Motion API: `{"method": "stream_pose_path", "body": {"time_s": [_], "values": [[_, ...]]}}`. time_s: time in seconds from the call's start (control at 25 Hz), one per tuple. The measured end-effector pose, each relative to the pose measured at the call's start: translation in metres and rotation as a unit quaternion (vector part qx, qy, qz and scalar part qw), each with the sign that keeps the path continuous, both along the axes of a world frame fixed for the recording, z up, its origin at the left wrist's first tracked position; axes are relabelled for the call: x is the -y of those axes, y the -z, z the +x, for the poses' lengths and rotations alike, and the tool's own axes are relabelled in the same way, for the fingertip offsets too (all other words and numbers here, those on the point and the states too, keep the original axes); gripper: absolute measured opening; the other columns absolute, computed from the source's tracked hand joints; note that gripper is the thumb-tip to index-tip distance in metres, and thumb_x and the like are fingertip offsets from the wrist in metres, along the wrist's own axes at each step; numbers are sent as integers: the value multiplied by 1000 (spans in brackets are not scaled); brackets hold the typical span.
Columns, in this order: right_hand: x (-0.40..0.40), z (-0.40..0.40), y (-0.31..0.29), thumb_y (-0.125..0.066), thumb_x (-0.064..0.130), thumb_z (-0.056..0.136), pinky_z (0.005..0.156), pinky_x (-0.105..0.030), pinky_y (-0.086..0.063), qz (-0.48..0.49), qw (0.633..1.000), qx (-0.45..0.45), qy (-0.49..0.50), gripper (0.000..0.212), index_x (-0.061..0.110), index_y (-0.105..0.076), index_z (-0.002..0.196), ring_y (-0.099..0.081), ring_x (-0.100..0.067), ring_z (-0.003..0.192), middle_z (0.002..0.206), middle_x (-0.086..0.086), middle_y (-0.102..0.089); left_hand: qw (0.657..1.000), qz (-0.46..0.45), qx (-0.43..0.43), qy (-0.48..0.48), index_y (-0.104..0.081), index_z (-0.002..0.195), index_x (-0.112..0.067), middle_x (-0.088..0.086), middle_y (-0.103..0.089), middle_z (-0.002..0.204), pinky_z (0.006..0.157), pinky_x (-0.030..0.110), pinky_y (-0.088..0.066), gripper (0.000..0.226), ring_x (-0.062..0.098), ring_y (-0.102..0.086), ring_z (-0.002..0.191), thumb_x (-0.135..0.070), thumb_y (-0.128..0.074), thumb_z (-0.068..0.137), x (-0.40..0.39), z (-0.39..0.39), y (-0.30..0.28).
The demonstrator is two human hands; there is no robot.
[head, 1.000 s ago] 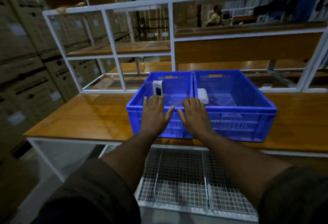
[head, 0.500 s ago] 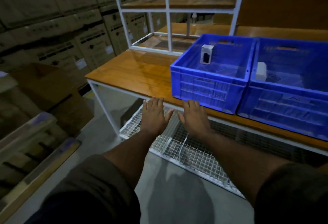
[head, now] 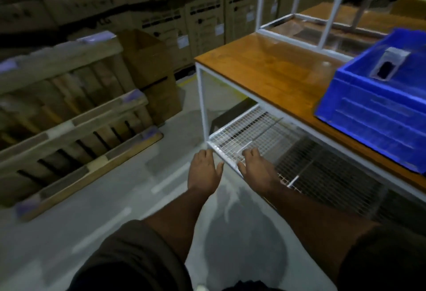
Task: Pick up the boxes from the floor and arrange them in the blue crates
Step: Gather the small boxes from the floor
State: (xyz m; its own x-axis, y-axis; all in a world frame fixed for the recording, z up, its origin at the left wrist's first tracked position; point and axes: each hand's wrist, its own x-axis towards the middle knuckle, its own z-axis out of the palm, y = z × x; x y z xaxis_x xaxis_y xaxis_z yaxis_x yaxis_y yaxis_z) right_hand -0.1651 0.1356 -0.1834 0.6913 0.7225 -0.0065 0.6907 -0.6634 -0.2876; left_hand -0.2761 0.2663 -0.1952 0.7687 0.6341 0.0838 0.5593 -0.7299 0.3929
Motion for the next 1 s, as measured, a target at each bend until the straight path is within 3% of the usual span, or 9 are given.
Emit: {"method": "stream_pose_path", "body": {"time_s": [0.28,0.48,0.64,0.8,1.0], "values": [[-102,-87,31,-41,42,102,86,-38,-49,-39,988,-45,-144,45,16,-42,139,-63,-31,106,127,-11,-56,986,-38,-41,-159,-39,148,-14,8,-51,143,113,35,-34,60,26,-44,133,-49,-47,100,-77,-129,36],[-179,-147,40,-39,46,102,89,-40,-51,-63,951,-63,-295,51,17,-37,143,-60,-30,112,134,-10,-50,949,-52,-69,-303,-40,149,-17,7,-46,151,120,43,-26,59,26,-32,146,-52,-41,101,-110,-212,54],[-238,-191,46,-39,48,101,87,-39,-52,-73,904,-63,-417,50,18,-39,141,-60,-28,112,134,-8,-51,894,-73,-78,-435,-38,150,-19,5,-45,152,120,45,-25,61,24,-31,147,-55,-37,101,-117,-265,66],[-288,-232,54,-39,48,102,87,-37,-50,-83,844,-69,-526,50,18,-38,142,-60,-27,112,135,-7,-50,816,-96,-78,-565,-39,149,-19,5,-44,152,121,47,-21,59,23,-29,147,-54,-38,101,-110,-302,70],[-322,-299,60,-39,48,102,89,-37,-49,-86,774,-84,-621,51,18,-39,143,-59,-27,115,137,-8,-49,721,-84,-79,-683,-49,142,-17,5,-56,139,115,47,-30,56,26,-44,136,-53,-46,99,-93,-345,69]]}}
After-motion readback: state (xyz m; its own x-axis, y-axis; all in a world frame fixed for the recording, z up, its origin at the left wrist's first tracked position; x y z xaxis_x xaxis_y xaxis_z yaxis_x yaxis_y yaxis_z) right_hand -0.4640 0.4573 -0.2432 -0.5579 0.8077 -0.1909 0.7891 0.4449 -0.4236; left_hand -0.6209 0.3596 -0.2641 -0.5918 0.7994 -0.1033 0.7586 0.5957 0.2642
